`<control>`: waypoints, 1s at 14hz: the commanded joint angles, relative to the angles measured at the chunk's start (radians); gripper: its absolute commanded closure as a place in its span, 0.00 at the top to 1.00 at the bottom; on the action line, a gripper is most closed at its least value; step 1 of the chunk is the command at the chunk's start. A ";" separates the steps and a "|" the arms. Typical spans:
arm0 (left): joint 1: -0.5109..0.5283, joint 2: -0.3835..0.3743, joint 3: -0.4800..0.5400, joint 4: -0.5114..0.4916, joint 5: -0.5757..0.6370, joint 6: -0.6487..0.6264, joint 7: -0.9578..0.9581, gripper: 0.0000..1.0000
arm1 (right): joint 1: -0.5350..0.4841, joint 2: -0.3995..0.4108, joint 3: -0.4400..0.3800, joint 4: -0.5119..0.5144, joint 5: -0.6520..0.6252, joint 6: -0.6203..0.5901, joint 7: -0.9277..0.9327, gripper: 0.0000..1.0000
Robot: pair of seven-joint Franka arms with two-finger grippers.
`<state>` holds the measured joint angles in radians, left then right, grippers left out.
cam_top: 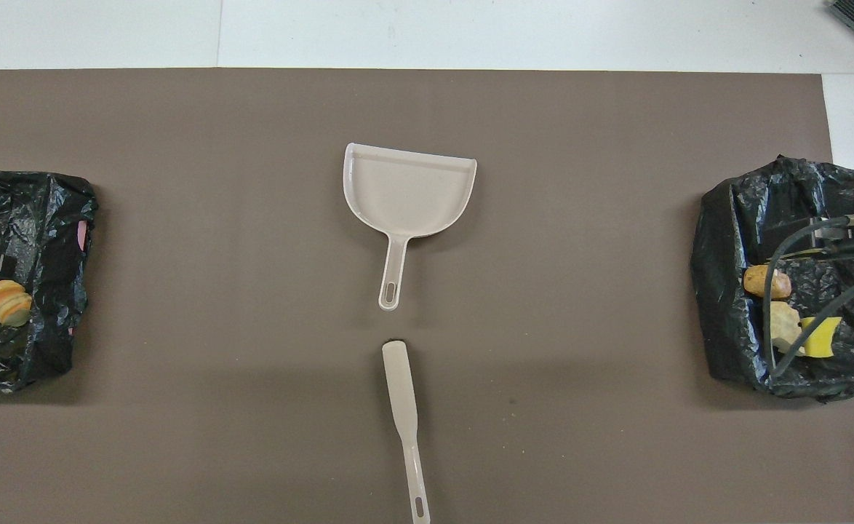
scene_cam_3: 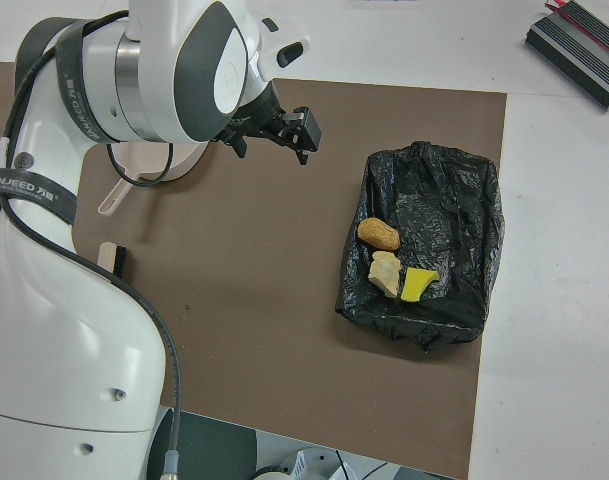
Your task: Sweep and dump trash in bin
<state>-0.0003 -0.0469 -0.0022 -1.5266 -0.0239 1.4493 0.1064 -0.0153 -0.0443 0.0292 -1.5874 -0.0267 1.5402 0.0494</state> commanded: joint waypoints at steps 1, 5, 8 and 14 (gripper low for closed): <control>-0.013 -0.024 0.004 -0.004 0.007 -0.010 -0.019 1.00 | -0.014 -0.023 0.009 -0.031 0.013 0.024 0.007 1.00; -0.017 -0.022 0.001 -0.004 0.001 0.000 -0.095 1.00 | -0.014 -0.023 0.009 -0.031 0.013 0.024 0.006 1.00; -0.026 -0.048 -0.022 -0.047 0.001 0.010 -0.103 1.00 | -0.014 -0.023 0.009 -0.031 0.013 0.024 0.006 1.00; -0.029 -0.053 -0.025 -0.053 -0.002 0.020 -0.111 1.00 | -0.014 -0.023 0.009 -0.031 0.013 0.024 0.006 1.00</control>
<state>-0.0210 -0.0683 -0.0339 -1.5400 -0.0256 1.4505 0.0071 -0.0154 -0.0443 0.0292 -1.5874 -0.0267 1.5402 0.0494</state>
